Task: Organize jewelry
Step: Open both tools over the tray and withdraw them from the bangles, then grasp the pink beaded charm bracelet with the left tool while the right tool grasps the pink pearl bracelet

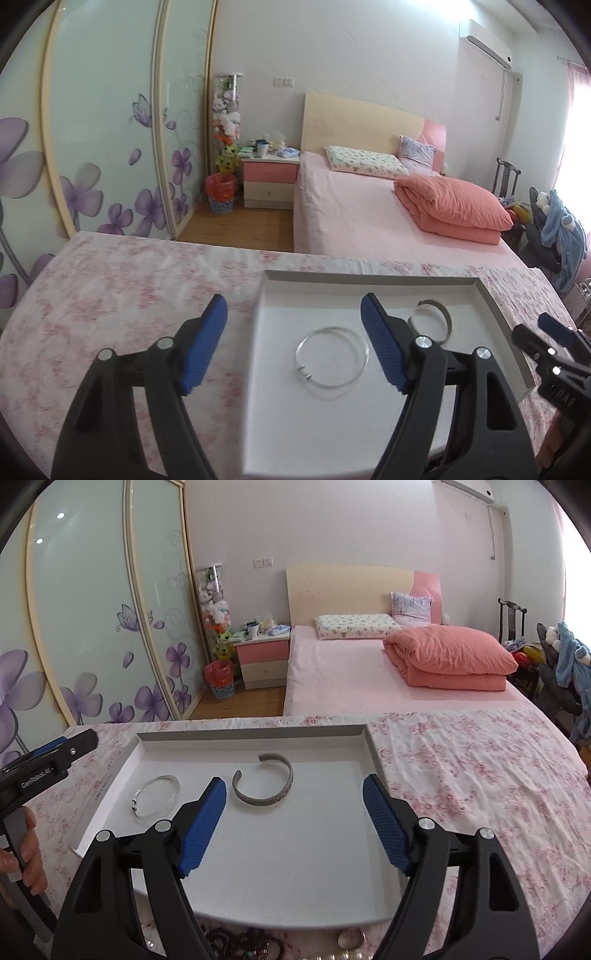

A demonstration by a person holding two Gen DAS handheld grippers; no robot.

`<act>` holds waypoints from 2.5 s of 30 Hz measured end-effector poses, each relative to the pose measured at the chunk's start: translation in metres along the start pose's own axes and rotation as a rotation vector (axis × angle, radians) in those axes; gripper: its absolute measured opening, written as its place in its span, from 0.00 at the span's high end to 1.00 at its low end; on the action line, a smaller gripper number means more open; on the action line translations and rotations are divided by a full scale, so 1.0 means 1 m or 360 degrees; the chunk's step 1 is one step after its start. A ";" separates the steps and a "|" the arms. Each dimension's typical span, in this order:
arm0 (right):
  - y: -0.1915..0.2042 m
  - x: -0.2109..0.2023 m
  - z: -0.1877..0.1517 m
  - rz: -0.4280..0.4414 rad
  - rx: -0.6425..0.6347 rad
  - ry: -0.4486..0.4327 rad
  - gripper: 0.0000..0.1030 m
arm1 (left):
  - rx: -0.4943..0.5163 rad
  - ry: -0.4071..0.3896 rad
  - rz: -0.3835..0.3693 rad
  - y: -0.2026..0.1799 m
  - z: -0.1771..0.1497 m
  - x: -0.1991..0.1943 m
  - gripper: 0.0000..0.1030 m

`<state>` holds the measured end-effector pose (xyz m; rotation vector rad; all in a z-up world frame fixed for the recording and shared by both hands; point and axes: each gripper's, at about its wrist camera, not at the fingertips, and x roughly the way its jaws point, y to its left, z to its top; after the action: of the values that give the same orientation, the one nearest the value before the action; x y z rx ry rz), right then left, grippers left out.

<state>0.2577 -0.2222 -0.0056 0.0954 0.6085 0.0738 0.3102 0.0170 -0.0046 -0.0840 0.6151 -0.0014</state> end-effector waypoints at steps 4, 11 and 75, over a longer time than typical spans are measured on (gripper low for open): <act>0.000 -0.020 -0.004 -0.0002 -0.0005 -0.0025 0.26 | -0.0013 -0.0033 0.0031 0.015 -0.008 -0.030 0.26; -0.012 -0.060 -0.032 -0.0018 0.0001 -0.0013 0.26 | 0.0043 -0.0062 0.0058 0.034 -0.046 -0.086 0.22; 0.009 -0.062 -0.142 0.0006 -0.0168 0.0450 0.92 | 0.0204 0.0472 0.0031 0.018 -0.135 -0.040 0.68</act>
<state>0.1252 -0.2100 -0.0854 -0.0170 0.8857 0.1244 0.1990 0.0255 -0.0927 0.0480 0.9107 -0.0349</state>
